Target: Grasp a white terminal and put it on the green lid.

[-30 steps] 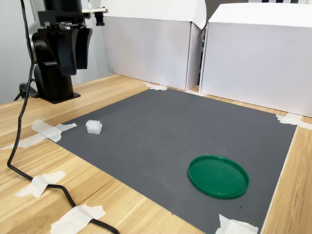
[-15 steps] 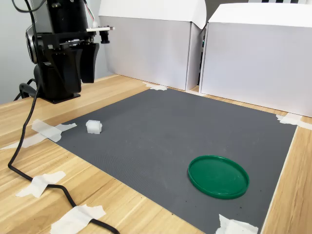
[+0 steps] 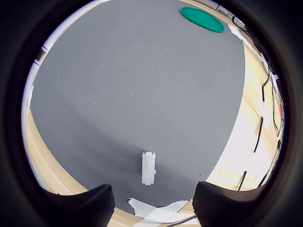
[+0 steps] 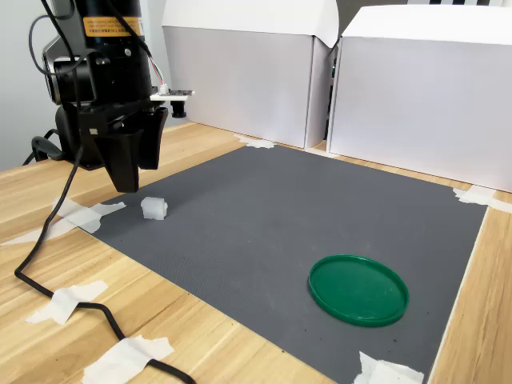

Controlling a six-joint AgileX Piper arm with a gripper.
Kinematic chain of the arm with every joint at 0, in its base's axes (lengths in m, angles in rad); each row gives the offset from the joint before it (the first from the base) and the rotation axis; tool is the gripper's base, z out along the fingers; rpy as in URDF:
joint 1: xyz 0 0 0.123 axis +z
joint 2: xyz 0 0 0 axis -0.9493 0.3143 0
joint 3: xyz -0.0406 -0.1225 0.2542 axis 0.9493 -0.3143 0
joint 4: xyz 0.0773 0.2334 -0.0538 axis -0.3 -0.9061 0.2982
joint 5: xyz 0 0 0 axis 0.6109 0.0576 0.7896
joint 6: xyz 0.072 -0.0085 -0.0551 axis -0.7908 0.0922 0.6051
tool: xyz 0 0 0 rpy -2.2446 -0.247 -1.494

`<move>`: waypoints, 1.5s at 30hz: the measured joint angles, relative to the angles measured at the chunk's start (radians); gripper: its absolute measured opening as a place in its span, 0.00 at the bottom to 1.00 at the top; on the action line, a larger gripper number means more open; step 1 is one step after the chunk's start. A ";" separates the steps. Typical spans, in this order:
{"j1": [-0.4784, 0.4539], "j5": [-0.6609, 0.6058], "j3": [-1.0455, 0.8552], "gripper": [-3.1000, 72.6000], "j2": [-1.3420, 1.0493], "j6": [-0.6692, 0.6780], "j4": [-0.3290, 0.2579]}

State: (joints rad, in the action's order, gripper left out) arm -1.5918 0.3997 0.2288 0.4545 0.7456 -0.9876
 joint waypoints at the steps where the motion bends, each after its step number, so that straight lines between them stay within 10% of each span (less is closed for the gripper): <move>1: 0.000 0.004 0.000 0.95 0.013 0.007 0.001; 45: 0.062 0.141 -0.066 0.92 0.079 0.032 0.013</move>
State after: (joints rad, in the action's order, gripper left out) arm -1.5295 0.5406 0.1625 0.5333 0.7771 -0.9742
